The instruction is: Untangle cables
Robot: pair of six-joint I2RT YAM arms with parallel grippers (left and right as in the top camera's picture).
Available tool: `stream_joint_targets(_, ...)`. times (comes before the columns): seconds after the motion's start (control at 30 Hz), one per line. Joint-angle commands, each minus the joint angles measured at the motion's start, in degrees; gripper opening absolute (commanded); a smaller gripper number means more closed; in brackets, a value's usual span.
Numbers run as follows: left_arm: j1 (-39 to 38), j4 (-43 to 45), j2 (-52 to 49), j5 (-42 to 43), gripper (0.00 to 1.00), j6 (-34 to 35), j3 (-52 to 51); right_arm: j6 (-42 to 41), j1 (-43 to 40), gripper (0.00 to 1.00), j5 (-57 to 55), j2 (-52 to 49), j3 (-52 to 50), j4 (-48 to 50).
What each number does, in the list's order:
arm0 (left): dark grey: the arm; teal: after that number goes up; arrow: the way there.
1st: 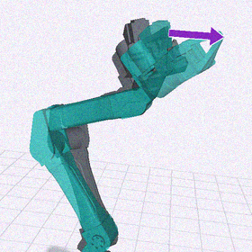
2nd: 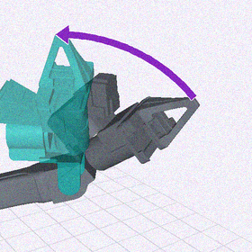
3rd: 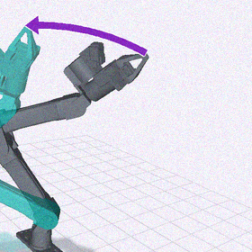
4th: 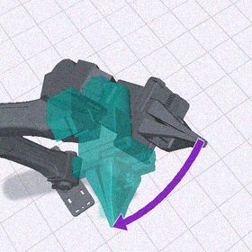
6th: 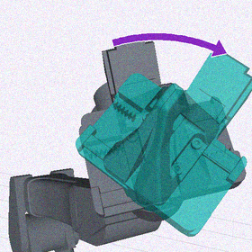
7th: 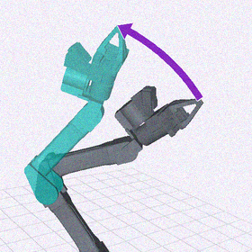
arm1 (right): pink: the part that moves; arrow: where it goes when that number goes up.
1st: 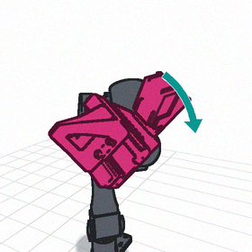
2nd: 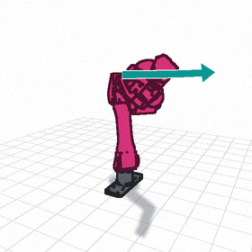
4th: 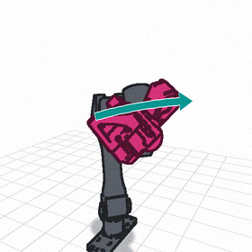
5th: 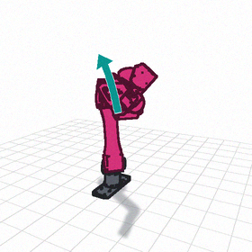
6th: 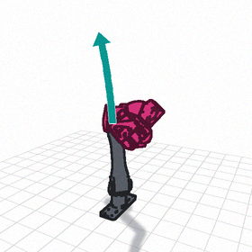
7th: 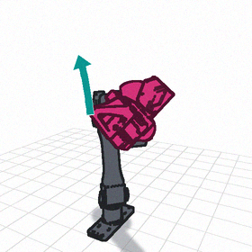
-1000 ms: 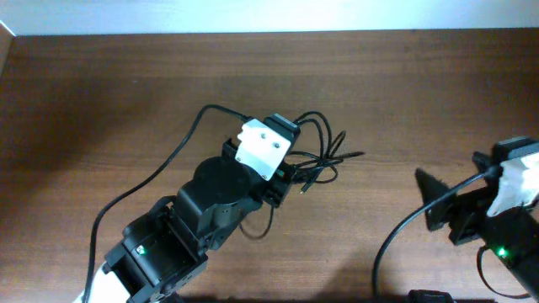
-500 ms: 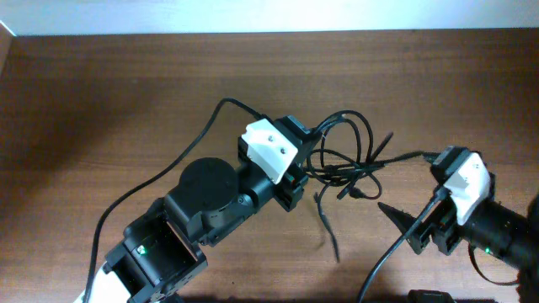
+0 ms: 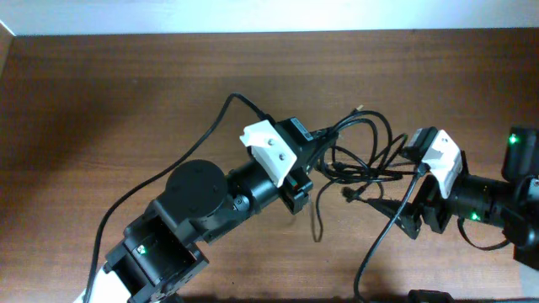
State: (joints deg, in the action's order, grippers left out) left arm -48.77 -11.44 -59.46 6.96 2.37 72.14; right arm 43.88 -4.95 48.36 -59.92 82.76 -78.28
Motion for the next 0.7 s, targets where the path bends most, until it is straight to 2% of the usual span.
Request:
stream_joint_targets(0.0, 0.17, 2.08, 0.59, 4.42, 0.0, -0.24, 0.17, 1.33, -0.28, 0.99, 2.95, -1.42, 0.76, -0.44)
stream_joint_targets(0.1, 0.17, 2.51, 0.61, 4.46, 0.0, 0.42, 0.17, 1.33, -0.26, 0.98, 3.37, -2.12, 0.76, -0.63)
stream_joint_targets(0.13, 0.17, 2.71, 0.61, 4.46, 0.0, 1.36, 0.2, 1.33, -0.26, 0.93, 3.34, -2.23, 0.76, -0.63)
stream_joint_targets(0.2, 0.17, 3.04, 0.57, 4.46, 0.0, 2.14, 0.2, 1.33, -0.26, 0.73, 3.32, -2.34, 0.76, -0.61)
stream_joint_targets(0.33, 0.17, 3.1, 0.57, 4.39, 0.0, 2.12, 0.17, 1.29, -0.26, 0.45, 3.3, -2.34, 0.76, -0.7)
stream_joint_targets(0.37, 0.17, 3.26, 0.57, 4.39, 0.0, 2.12, 0.2, 1.29, -0.26, 0.33, 3.3, -2.34, 0.76, -0.85)
stream_joint_targets(0.47, 0.17, 2.58, 0.57, 1.4, 0.0, 2.1, 0.17, 0.83, -0.26, 0.07, 3.3, -2.32, 0.76, -1.05)
stream_joint_targets(0.53, 0.17, 1.27, 0.57, -1.64, 0.0, 2.1, 0.17, 0.15, -0.31, 0.04, 3.32, -2.32, 0.76, -1.01)
stream_joint_targets(0.67, 0.17, -2.43, 0.55, -5.97, 0.0, 2.1, 0.17, -2.51, -0.31, 0.04, 3.63, -1.6, 0.83, -0.17)
